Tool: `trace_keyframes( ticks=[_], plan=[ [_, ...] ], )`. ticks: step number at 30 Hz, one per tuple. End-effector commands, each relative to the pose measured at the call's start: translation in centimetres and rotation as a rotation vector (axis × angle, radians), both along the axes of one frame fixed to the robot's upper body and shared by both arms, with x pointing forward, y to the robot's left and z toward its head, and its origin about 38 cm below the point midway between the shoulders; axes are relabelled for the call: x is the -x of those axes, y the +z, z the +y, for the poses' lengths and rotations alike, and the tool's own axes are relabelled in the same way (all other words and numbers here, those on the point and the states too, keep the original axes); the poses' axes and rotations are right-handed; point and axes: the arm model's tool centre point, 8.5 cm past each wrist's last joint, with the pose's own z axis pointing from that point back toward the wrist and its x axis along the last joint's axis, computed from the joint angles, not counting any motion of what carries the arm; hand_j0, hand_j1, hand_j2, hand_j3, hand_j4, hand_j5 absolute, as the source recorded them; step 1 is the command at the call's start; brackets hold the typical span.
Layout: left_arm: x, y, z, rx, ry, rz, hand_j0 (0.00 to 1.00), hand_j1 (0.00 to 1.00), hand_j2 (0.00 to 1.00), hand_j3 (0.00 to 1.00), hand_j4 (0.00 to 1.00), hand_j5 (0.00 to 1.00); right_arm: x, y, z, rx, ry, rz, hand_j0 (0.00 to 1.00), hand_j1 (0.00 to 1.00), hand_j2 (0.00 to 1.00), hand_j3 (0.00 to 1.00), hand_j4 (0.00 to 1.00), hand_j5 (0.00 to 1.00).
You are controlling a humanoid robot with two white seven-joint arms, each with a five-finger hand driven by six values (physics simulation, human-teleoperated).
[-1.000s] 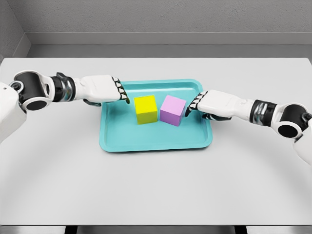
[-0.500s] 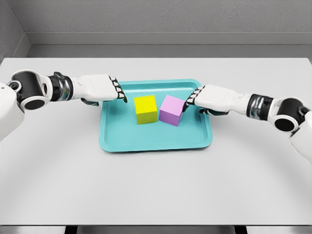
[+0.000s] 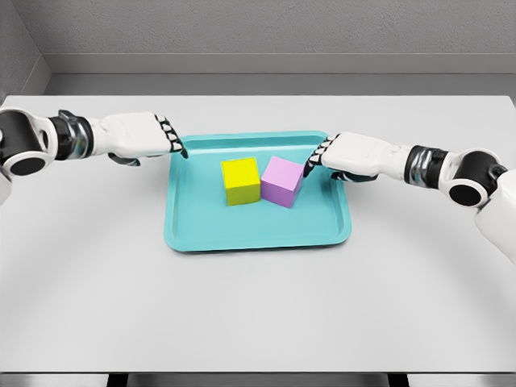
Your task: Push two cubes
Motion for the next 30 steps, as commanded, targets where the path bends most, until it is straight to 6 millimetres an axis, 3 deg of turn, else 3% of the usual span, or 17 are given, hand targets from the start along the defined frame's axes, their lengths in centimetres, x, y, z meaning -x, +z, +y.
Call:
trace_keyframes(
  ticks=[1, 6, 13, 25, 30],
  plan=[
    [0.0, 0.3, 0.8, -0.004, 0.015, -0.004, 0.84, 0.84, 0.84, 0.84, 0.84, 0.84, 0.1, -0.5, 0.5, -0.001, 0.007, 0.013, 0.64, 0.64, 0.64, 0.64, 0.64, 0.64],
    [0.0, 0.5, 1.4, 0.0, 0.027, -0.003, 0.84, 0.84, 0.84, 0.84, 0.84, 0.84, 0.1, -0.6, 1.6, -0.006, 0.027, 0.015, 0.64, 0.64, 0.64, 0.64, 0.64, 0.64],
    [0.0, 0.5, 1.5, 0.001, 0.028, -0.002, 0.84, 0.84, 0.84, 0.84, 0.84, 0.84, -0.5, -0.1, 1.4, 0.0, 0.019, 0.004, 0.64, 0.64, 0.64, 0.64, 0.64, 0.64],
    [-0.1, 0.6, 1.9, 0.003, 0.039, -0.003, 0.84, 0.84, 0.84, 0.84, 0.84, 0.84, -1.3, -0.4, 2.9, -0.008, 0.023, 0.012, 0.64, 0.64, 0.64, 0.64, 0.64, 0.64],
    [0.0, 0.8, 2.9, 0.006, 0.056, 0.001, 0.84, 0.84, 0.84, 0.84, 0.84, 0.84, -1.4, -0.7, 2.9, -0.011, 0.017, 0.02, 0.64, 0.64, 0.64, 0.64, 0.64, 0.64]
  ],
)
